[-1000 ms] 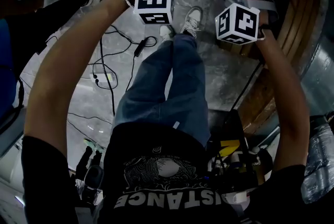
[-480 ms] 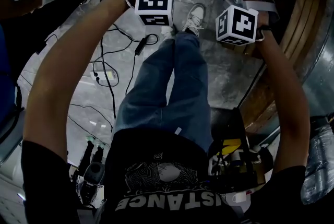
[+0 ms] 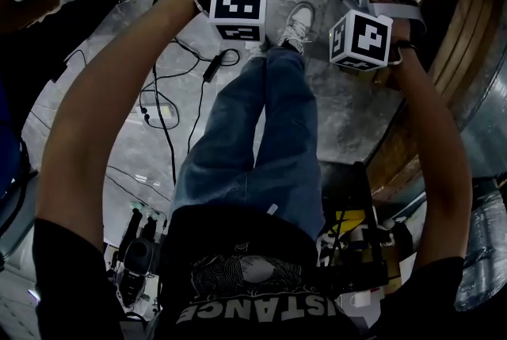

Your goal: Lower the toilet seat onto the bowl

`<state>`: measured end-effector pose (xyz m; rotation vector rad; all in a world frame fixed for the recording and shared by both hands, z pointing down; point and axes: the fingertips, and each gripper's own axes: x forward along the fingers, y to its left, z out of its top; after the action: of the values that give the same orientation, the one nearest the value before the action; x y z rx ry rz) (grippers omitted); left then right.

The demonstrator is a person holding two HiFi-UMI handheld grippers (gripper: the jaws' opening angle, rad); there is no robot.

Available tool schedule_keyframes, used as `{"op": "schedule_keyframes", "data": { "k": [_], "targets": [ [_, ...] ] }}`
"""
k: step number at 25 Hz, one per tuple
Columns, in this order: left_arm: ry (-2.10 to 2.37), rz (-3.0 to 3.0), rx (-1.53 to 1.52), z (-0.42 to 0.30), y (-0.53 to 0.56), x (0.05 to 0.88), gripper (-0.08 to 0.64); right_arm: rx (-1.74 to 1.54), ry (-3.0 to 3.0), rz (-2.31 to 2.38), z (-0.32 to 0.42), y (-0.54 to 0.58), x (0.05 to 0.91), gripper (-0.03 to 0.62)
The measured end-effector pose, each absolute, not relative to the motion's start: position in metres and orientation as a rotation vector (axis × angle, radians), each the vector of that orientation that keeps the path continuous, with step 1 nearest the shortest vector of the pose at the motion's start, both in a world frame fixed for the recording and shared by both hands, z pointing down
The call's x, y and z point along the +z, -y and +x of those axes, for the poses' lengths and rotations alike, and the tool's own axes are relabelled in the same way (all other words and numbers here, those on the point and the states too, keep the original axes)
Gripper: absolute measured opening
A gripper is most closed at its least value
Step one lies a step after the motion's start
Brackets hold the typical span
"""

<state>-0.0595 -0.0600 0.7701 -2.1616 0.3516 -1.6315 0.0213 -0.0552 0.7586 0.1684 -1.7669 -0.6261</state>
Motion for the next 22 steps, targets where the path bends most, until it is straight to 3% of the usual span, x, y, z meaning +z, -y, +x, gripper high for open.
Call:
{"op": "schedule_keyframes", "data": {
  "k": [22],
  "targets": [
    [-0.272,-2.197,-1.741,-0.058,0.062,0.808,0.235,-0.486,1.754,0.097,0.022,0.058,0.799,0.199]
  ]
}}
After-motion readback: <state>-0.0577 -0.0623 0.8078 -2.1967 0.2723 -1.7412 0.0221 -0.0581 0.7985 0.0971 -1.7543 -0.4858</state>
